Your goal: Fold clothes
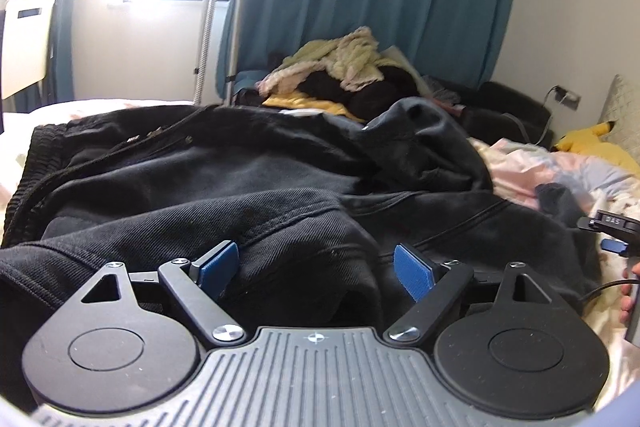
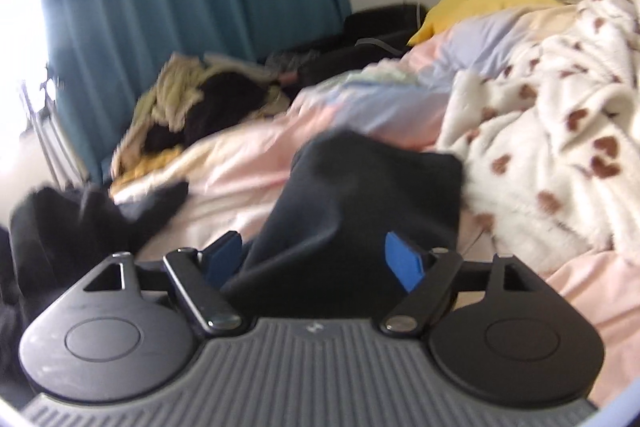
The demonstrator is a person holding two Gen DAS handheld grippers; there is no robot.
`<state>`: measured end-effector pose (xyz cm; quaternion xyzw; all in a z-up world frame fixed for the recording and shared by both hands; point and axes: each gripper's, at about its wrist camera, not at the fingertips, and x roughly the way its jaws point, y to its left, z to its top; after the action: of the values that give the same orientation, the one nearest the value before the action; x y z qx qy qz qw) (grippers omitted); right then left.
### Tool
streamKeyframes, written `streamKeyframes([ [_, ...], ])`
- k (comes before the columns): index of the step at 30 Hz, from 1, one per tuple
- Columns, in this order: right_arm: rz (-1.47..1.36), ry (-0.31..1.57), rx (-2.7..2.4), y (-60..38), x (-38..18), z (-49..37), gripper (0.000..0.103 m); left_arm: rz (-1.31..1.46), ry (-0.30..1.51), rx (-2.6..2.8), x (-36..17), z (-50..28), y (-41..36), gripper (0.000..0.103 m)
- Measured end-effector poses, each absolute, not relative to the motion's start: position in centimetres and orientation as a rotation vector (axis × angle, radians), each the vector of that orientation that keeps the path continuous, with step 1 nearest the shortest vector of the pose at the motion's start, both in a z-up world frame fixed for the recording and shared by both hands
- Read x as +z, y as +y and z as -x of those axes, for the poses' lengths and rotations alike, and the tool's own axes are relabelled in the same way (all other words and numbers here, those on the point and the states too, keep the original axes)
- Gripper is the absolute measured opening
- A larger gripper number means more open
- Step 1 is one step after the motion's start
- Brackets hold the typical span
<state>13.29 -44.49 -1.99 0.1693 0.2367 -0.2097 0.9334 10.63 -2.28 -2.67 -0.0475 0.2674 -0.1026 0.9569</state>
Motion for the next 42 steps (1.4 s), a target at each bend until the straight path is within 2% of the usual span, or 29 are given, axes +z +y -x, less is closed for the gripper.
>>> streamKeyframes([
  [1, -0.344, 0.500, -0.421, -44.5, -2.2, -13.6, 0.077, 0.098, 0.550, -0.196, -2.9, -10.9, -2.3, 0.086],
  [2, -0.352, 0.517, -0.412, -44.6, -2.5, -13.9, 0.070, 0.124, 0.569, -0.187, -3.3, -11.4, -2.1, 0.083],
  [4, -0.376, 0.551, -0.405, -44.9, -2.6, -14.4, 0.043, 0.194, 0.607, -0.178, -4.0, -12.4, -1.4, 0.071],
  [5, -0.383, 0.553, -0.408, -44.9, -2.5, -14.4, 0.018, 0.255, 0.629, -0.181, -4.3, -12.8, -0.8, 0.060],
  [6, -0.390, 0.546, -0.414, -45.0, -2.3, -14.2, 0.004, 0.321, 0.650, -0.198, -4.6, -13.2, -0.2, 0.040],
  [7, -0.408, 0.526, -0.416, -45.3, -2.1, -13.9, 0.004, 0.386, 0.675, -0.216, -4.9, -13.6, 0.5, 0.031],
  [9, -0.437, 0.487, -0.436, -45.5, -1.7, -13.2, 0.004, 0.468, 0.700, -0.216, -5.2, -13.7, 1.5, 0.020],
  [12, -0.493, 0.407, -0.477, -46.1, -0.6, -11.6, 0.004, 0.584, 0.678, -0.265, -5.2, -12.5, 2.9, 0.014],
  [16, -0.577, 0.285, -0.602, -46.7, 0.7, -8.0, 0.001, 0.701, 0.691, -0.321, -4.4, -10.2, 4.3, 0.012],
  [19, -0.719, 0.236, -0.712, -48.6, 0.3, -4.7, 0.001, 0.743, 0.732, -0.387, -4.1, -7.6, 4.5, 0.012],
  [22, -0.882, 0.269, -0.755, -50.8, -1.4, -2.1, 0.001, 0.672, 0.778, -0.411, -4.2, -4.9, 3.8, 0.012],
  [26, -0.926, 0.293, -0.728, -51.5, -2.2, -1.0, 0.001, 0.581, 0.810, -0.398, -4.2, -3.7, 2.6, 0.012],
  [31, -0.902, 0.311, -0.647, -50.4, -1.8, -2.3, 0.005, 0.538, 0.810, -0.339, -4.6, -3.7, 2.0, 0.017],
  [32, -0.874, 0.329, -0.633, -50.1, -1.7, -2.8, 0.005, 0.526, 0.804, -0.331, -4.6, -3.8, 1.9, 0.020],
  [34, -0.842, 0.348, -0.601, -49.6, -1.6, -3.6, 0.006, 0.490, 0.781, -0.316, -4.3, -3.6, 1.5, 0.032],
  [35, -0.837, 0.349, -0.582, -49.5, -1.7, -3.9, 0.008, 0.471, 0.765, -0.308, -4.2, -3.5, 1.4, 0.044],
  [36, -0.833, 0.350, -0.567, -49.4, -1.7, -4.2, 0.014, 0.458, 0.750, -0.303, -4.1, -3.6, 1.3, 0.051],
  [37, -0.828, 0.350, -0.557, -49.3, -1.7, -4.5, 0.022, 0.455, 0.741, -0.305, -4.1, -3.7, 1.3, 0.052],
  [38, -0.820, 0.347, -0.544, -49.2, -1.7, -4.7, 0.046, 0.457, 0.734, -0.309, -4.0, -3.6, 1.2, 0.054],
  [39, -0.810, 0.343, -0.536, -49.0, -1.7, -4.9, 0.062, 0.458, 0.731, -0.310, -3.9, -3.6, 1.2, 0.057],
  [42, -0.783, 0.352, -0.499, -48.7, -1.7, -6.0, 0.066, 0.457, 0.723, -0.310, -4.0, -3.8, 1.1, 0.062],
])
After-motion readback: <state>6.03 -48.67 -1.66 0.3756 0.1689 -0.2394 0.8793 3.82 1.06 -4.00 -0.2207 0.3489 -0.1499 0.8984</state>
